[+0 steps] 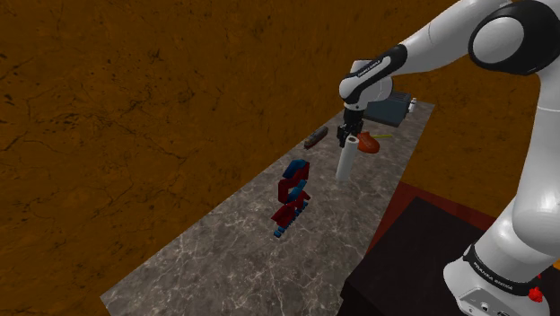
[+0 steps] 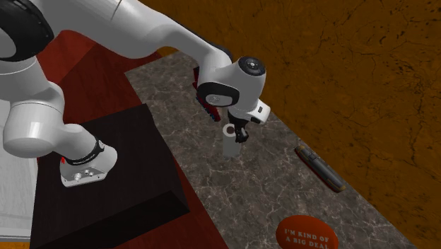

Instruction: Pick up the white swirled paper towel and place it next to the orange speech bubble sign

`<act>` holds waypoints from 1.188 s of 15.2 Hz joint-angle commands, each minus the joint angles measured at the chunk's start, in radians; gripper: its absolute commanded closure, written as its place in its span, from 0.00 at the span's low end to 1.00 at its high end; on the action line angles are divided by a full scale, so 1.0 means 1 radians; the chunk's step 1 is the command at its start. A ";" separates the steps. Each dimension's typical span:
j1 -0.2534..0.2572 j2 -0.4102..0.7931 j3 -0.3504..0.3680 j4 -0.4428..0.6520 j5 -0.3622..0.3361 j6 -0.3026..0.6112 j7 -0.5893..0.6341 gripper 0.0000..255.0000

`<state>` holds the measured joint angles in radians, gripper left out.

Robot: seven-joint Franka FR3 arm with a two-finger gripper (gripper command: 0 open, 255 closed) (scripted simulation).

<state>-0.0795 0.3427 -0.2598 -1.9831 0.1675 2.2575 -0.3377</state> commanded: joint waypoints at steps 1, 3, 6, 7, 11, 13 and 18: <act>0.003 -0.014 -0.002 0.009 -0.007 -0.022 0.007 1.00; 0.005 -0.030 -0.005 0.016 -0.013 -0.045 0.012 1.00; 0.007 -0.053 -0.008 0.028 -0.023 -0.078 0.019 1.00; 0.008 -0.060 -0.009 0.032 -0.026 -0.090 0.022 1.00; 0.011 -0.087 -0.013 0.053 -0.038 -0.136 0.031 1.00; 0.012 -0.100 -0.015 0.064 -0.043 -0.159 0.035 1.00; 0.014 -0.128 -0.018 0.097 -0.055 -0.218 0.044 1.00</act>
<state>-0.0661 0.2190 -0.2771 -1.8950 0.1149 2.0522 -0.2953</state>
